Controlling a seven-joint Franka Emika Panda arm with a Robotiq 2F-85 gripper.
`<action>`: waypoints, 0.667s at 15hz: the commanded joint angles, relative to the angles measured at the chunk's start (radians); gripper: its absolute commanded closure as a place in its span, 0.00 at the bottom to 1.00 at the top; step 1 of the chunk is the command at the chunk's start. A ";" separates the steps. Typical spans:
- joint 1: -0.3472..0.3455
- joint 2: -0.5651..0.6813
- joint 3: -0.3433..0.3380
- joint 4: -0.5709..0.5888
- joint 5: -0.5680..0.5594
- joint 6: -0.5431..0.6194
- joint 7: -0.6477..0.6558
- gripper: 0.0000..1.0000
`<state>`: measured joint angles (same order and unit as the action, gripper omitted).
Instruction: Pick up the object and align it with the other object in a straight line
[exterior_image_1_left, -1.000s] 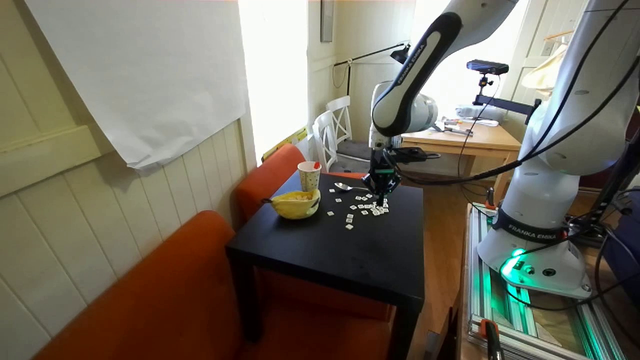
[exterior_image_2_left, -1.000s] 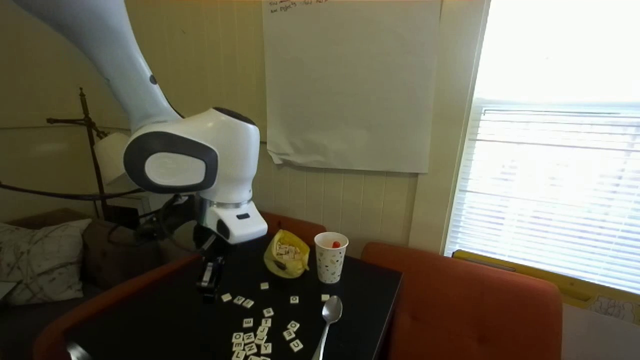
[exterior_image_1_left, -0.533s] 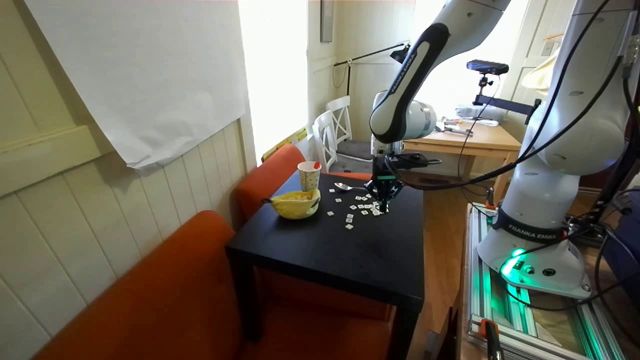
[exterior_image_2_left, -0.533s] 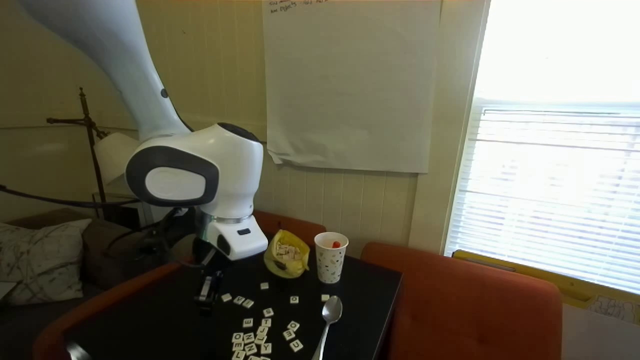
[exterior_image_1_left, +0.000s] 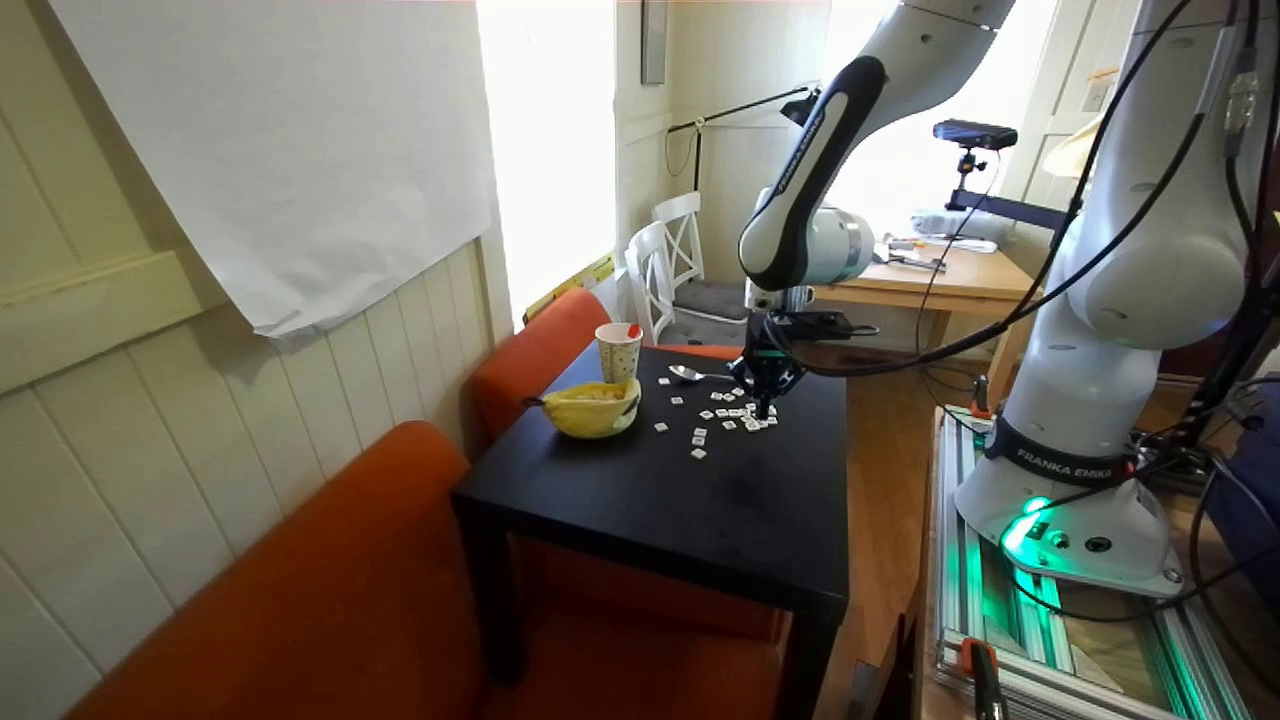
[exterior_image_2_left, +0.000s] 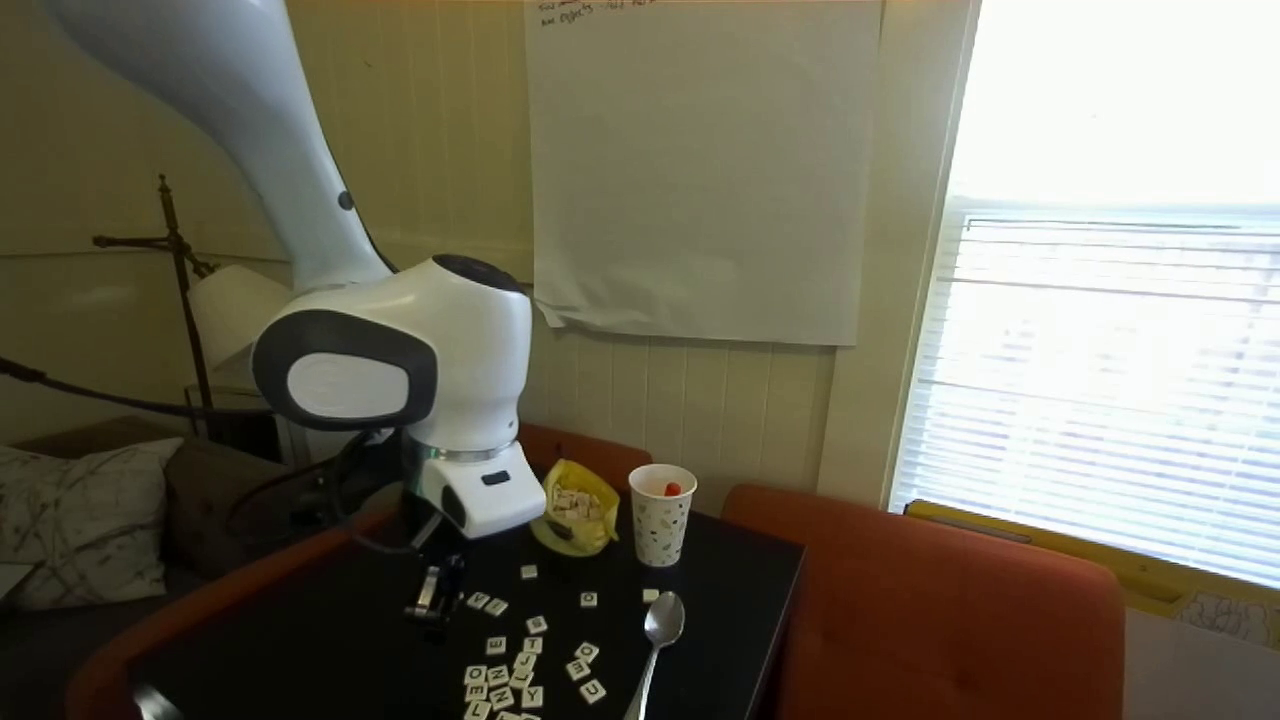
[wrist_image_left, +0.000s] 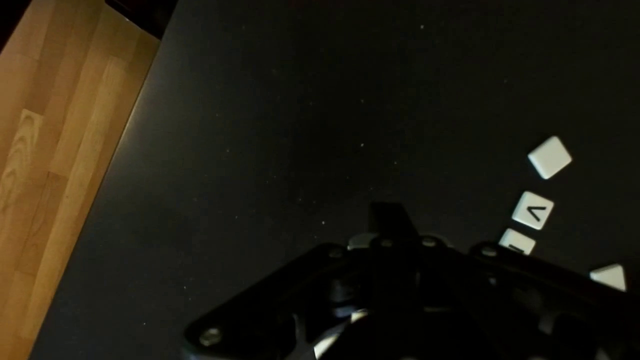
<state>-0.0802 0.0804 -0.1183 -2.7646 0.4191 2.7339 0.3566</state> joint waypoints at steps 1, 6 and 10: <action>-0.013 0.043 0.018 0.005 0.058 0.050 -0.031 0.97; -0.011 0.093 0.027 0.017 0.102 0.105 -0.051 0.97; -0.019 0.119 0.055 0.031 0.154 0.132 -0.102 0.97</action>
<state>-0.0809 0.1647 -0.0945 -2.7542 0.5097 2.8376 0.3158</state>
